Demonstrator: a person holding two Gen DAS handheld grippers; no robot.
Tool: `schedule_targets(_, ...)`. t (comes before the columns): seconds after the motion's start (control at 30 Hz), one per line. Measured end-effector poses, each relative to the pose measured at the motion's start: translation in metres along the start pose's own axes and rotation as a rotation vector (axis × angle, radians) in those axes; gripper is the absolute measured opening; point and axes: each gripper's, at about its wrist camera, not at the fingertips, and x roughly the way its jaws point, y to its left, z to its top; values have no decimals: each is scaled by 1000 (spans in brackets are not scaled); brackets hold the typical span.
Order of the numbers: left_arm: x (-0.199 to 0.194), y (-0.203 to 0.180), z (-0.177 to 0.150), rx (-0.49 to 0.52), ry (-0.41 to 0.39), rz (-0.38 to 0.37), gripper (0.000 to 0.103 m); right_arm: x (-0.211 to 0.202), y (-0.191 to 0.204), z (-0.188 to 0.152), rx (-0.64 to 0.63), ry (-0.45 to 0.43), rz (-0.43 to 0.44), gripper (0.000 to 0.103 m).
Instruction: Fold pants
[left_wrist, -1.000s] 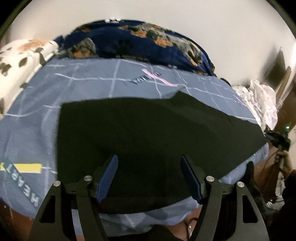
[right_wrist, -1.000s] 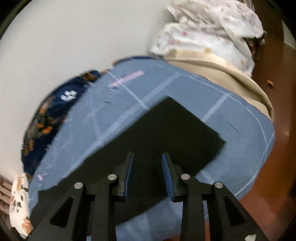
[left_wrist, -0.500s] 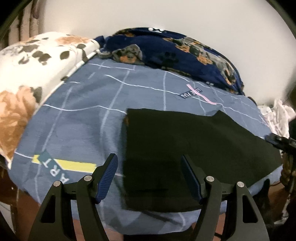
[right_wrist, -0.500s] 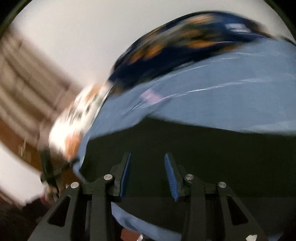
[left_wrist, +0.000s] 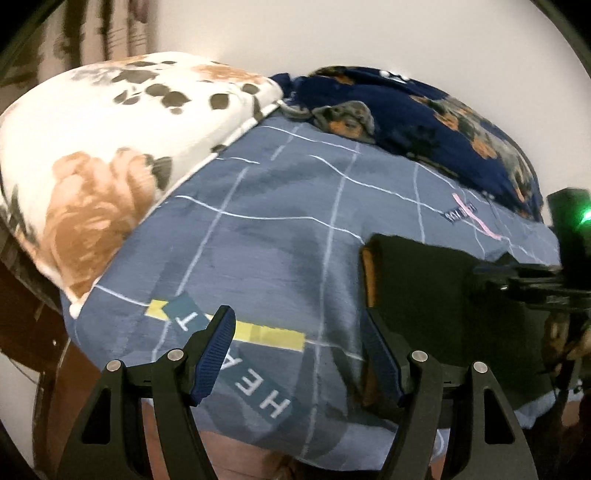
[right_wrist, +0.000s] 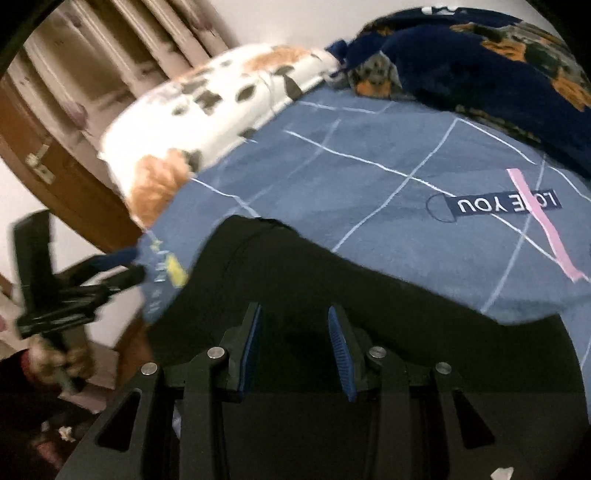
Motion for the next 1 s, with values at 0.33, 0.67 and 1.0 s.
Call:
schedule_targets(0.33,6,0,1,-28,25,-19,70,9,-47,10,186,-52,-41,10)
schedule_targets(0.67,-12,-81,1,213,-45,-223,70,-63,-91,-33,304,-157,82,20)
schedule_targets(1.0,36,-104,-25,290,125,-174,70,-134,-222,-114,583,-201,-167,23)
